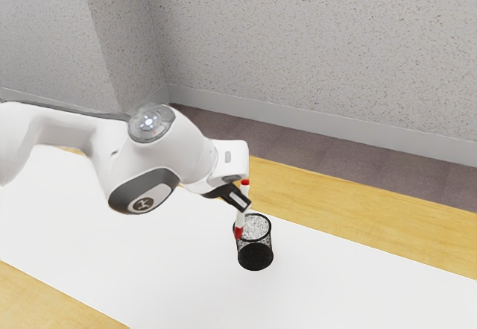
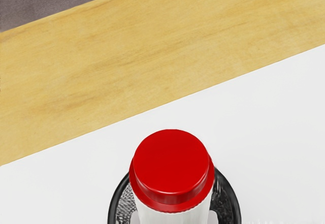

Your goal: Put the marker into the pen holder.

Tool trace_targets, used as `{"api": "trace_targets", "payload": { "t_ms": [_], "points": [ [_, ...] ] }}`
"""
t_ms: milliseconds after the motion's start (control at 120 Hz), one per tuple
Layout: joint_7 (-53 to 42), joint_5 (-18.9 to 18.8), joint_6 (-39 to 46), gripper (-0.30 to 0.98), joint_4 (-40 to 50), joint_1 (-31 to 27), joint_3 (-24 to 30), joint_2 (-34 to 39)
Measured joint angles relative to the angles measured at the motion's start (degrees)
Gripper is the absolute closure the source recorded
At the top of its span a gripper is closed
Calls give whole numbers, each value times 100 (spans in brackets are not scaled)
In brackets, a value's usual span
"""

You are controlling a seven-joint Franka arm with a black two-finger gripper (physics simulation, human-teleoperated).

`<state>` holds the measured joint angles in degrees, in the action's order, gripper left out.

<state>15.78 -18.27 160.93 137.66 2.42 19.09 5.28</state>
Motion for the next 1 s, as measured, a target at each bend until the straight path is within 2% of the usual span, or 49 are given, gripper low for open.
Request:
{"api": "trace_targets", "payload": {
  "t_ms": [117, 192, 367, 458, 675, 742, 775, 808, 892, 958, 1000],
  "points": [
    [230, -606, 129, 79, -140, -128, -9, -231],
    [349, -858, 183, 79, -224, -154, -7, -276],
    [565, -1086, 305, 79, -349, -219, 98, -532],
    [653, -1119, 359, 79, -371, 42, -144, -578],
    [796, -756, 356, 33, -367, 19, -84, -372],
    [829, -679, 233, 24, -416, 176, -362, -22],
    [843, -595, 59, 21, -515, 144, -583, 161],
    [851, -287, -382, 18, -1044, 4, -742, 276],
    [839, 405, -2125, 12, -3020, -104, -1280, 244],
    [796, 710, -3544, 9, -4181, -195, -1683, 181],
    [762, 824, -4294, 7, -4595, -231, -1848, 151]
  ]
}}
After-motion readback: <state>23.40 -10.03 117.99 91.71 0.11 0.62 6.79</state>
